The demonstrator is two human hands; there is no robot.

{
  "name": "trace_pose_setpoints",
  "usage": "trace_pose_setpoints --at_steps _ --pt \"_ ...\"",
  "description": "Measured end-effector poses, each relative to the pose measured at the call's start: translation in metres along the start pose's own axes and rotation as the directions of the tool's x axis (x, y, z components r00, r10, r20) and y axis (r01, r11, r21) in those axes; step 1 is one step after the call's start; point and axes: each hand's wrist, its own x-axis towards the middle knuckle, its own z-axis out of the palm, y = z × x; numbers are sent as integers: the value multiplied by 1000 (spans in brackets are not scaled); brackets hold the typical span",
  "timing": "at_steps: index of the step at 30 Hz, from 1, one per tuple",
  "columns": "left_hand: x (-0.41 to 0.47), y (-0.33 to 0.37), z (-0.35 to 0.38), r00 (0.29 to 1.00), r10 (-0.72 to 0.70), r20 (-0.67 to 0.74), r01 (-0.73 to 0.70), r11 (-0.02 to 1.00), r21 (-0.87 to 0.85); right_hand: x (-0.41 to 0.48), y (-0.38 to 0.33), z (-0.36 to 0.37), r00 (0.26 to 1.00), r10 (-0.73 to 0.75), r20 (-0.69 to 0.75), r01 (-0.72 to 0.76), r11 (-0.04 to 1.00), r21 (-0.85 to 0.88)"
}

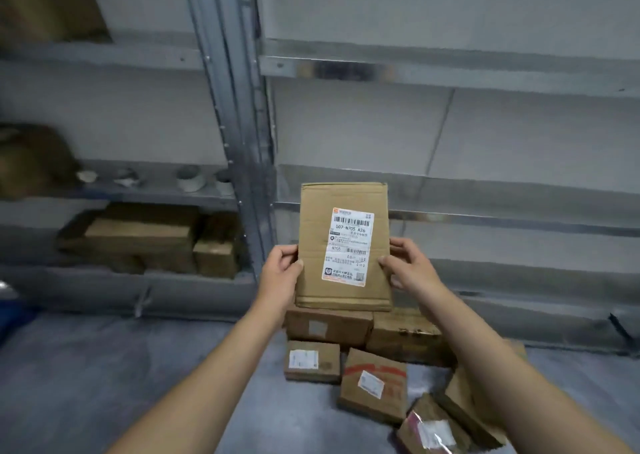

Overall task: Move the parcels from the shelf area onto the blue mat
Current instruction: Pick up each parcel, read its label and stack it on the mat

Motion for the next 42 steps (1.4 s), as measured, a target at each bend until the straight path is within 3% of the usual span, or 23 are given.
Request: trace_pose_setpoints --at_steps 10,17,25,36,42 --pt "10 4 -324 914 52 -403 -83 995 -61 8 -52 342 899 -84 429 112 993 -39" --pt "-31 2 -518 732 14 -681 -95 992 -82 -38 -82 567 728 -100 678 173 984 -41" --pt "-45 -27 -640 494 -87 -865 -102 982 -157 -69 -90 740 545 -67 836 271 957 -100" --pt "31 -21 -811 251 -112 -962 -66 989 -133 -27 -119 988 248 -45 968 313 949 -36" --pt "71 -22 -892 44 -190 -981 -35 981 -191 -9 -138 1114 85 14 996 376 925 -46"
